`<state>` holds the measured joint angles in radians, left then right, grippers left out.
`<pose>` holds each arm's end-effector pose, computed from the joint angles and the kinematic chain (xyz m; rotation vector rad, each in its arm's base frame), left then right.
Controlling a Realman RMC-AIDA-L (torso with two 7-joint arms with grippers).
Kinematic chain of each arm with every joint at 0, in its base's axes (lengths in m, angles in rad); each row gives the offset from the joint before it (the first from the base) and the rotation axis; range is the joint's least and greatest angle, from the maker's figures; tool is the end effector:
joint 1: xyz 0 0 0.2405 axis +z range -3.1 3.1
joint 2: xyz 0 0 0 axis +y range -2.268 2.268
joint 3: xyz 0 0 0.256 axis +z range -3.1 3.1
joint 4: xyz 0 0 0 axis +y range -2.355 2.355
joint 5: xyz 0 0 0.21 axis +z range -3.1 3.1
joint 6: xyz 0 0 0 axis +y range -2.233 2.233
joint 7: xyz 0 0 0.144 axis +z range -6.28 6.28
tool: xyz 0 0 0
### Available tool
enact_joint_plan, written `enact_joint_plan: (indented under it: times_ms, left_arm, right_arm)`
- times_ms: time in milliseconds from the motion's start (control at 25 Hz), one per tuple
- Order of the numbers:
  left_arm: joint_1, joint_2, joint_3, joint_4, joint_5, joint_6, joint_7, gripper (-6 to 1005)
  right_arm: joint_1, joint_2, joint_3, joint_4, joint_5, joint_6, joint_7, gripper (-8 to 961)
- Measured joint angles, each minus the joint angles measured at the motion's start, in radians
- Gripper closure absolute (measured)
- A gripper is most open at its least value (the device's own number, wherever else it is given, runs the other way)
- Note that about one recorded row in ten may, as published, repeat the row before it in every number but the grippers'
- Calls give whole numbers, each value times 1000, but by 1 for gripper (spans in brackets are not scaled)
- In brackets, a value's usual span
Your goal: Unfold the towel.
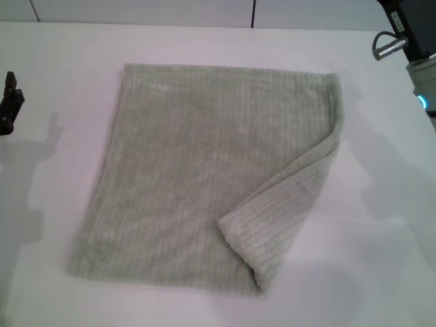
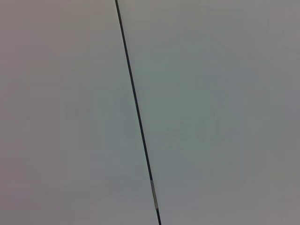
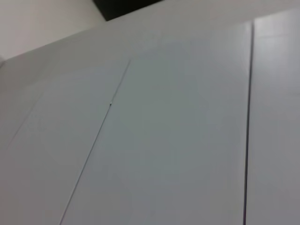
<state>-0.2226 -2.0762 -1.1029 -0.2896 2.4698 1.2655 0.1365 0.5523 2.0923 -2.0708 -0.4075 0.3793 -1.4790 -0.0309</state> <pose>-0.3550 0.2804 0.0115 -1.4365 -0.3582 -0.5182 0.1678 0.3506 -0.0100 -1.6343 -0.1648 1.1832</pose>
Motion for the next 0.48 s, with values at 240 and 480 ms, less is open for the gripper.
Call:
enact_joint_plan:
  times_ms: [240, 480]
  left_arm:
    - [7, -1, 0, -1, 1, 1, 0, 139]
    - [9, -1, 0, 4, 0, 3, 0, 139]
  right_arm:
    - [0, 0, -1, 31, -2, -6, 2, 149]
    - [-33, 0, 6, 51, 0, -71, 15, 149]
